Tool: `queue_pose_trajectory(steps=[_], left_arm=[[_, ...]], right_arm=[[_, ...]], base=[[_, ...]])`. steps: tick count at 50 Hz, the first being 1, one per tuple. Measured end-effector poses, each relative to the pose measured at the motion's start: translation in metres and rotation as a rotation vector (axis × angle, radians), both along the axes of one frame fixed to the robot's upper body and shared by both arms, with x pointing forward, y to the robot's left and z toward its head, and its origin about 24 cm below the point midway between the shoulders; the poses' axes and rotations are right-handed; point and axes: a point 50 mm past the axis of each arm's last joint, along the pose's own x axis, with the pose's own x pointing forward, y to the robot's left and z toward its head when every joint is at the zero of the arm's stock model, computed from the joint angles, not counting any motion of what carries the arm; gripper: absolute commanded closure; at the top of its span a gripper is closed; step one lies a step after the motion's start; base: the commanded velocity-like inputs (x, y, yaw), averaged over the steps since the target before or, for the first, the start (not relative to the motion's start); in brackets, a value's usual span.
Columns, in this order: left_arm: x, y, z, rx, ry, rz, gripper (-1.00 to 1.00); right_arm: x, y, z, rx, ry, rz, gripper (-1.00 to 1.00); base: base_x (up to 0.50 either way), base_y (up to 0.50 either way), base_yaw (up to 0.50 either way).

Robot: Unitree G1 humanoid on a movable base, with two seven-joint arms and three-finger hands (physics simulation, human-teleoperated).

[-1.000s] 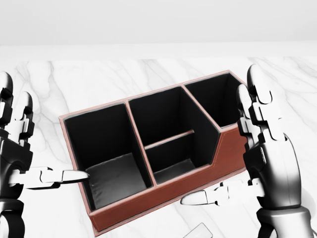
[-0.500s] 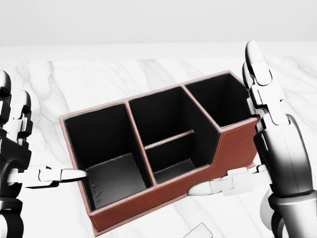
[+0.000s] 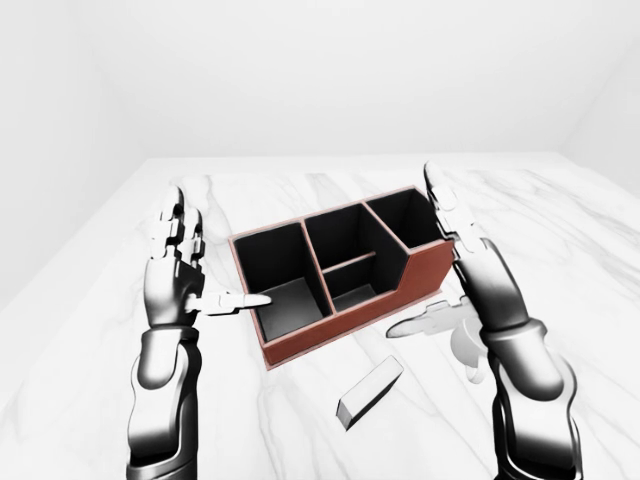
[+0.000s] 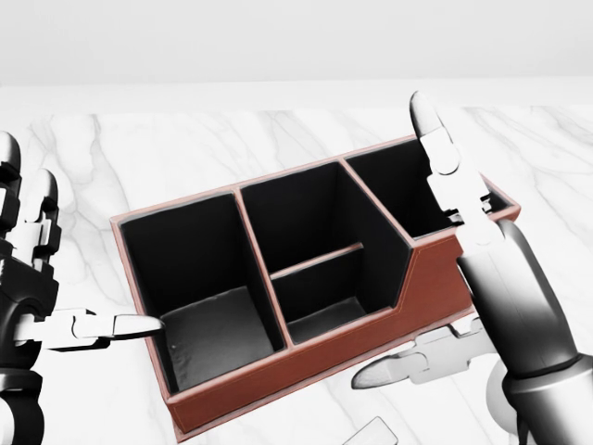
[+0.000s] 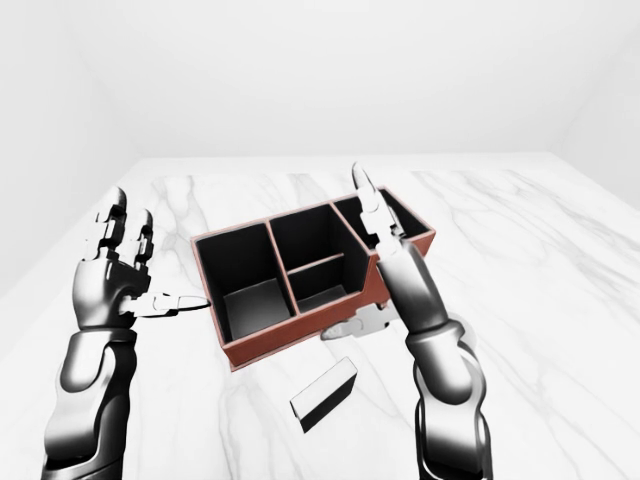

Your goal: Pick up the book and place it in the front compartment of the caddy.

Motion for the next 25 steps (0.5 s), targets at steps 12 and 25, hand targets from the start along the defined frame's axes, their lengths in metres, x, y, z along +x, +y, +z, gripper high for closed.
queue_pose_trajectory(steps=[12, 25], left_arm=[[0.000, 0.000, -0.001, 0.001, 0.004, -0.001, -1.00], [0.000, 0.000, -0.001, 0.001, 0.004, 0.000, -1.00]], right_arm=[[-0.009, 0.007, 0.007, -0.123, -0.019, 0.025, -1.00], [-0.017, 0.012, 0.007, -0.223, -0.003, 0.020, -1.00]], base=[[0.00, 0.00, 0.00], [0.00, 0.00, 0.00]])
